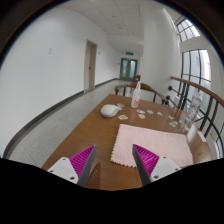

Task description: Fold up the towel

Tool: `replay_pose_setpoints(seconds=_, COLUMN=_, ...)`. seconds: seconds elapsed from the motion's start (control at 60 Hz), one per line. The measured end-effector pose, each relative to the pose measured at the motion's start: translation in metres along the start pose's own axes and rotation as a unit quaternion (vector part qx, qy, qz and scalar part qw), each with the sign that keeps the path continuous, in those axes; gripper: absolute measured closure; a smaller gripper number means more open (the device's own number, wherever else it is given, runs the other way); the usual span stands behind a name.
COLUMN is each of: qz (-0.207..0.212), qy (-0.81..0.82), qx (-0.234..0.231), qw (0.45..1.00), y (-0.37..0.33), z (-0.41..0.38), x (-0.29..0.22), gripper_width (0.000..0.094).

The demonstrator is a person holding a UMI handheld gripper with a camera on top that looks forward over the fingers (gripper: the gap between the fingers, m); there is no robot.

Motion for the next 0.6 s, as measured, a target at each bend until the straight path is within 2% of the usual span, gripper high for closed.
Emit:
replay_pose_setpoints(seconds=0.067, qz=-0.02, qy=0.005, qx=-0.001, qw=1.0, y=0.013, z=0.002, x=0.002, gripper_width=0.0196)
replay_pose_setpoints(seconds=0.1, qz=-0.023, qy=0.006, qx=0.007, qw=1.0, y=0.044, z=0.009, x=-0.002, gripper_width=0.0223)
replay_pose_setpoints(seconds=0.133, qz=-0.034, qy=0.004, qx=0.014, qw=0.999, y=0.051, z=0.013, x=0.0, gripper_width=0.0281)
replay_pose_setpoints(seconds=0.15, qz=-0.041, qy=0.003, qx=0.017, qw=0.999, y=0.053, z=0.015, x=0.003, gripper_width=0.0278)
replay_pose_setpoints(seconds=0.183, qz=-0.062, qy=0.008, qx=0.012, qw=0.998, y=0.056, z=0.016, x=0.01, gripper_width=0.0364)
replay_pose_setpoints(seconds=0.217, qz=-0.06, qy=0.023, qx=-0.004, qw=0.998, y=0.069, z=0.013, x=0.006, gripper_width=0.0486)
replay_pose_setpoints(seconds=0.233, qz=-0.062, qy=0.029, qx=-0.014, qw=0.998, y=0.069, z=0.01, x=0.006, gripper_width=0.0475)
replay_pose_setpoints(seconds=0.267, qz=-0.061, qy=0.041, qx=-0.028, qw=0.997, y=0.068, z=0.005, x=0.006, gripper_width=0.0606)
replay_pose_setpoints(seconds=0.283, qz=-0.061, qy=0.044, qx=-0.032, qw=0.997, y=0.063, z=0.004, x=0.004, gripper_width=0.0637)
replay_pose_setpoints(seconds=0.35, qz=-0.056, qy=0.029, qx=-0.039, qw=0.997, y=0.072, z=0.006, x=0.004, gripper_width=0.0636)
replay_pose_setpoints(seconds=0.417, qz=-0.049, qy=0.023, qx=-0.055, qw=0.997, y=0.074, z=-0.002, x=0.001, gripper_width=0.0884)
replay_pose_setpoints(seconds=0.6, qz=-0.041, qy=0.042, qx=-0.05, qw=0.997, y=0.073, z=0.002, x=-0.005, gripper_width=0.0933)
Point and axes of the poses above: the point between the fingertips, and its own axes, seen from behind it with the camera up: z to the right, x down, y forward, the way the camera looks, the point moved 2 cm from there along -y, backward, against the way the camera looks, and after that the axes turned 10 degrees about -y, right-handed, at the moved point
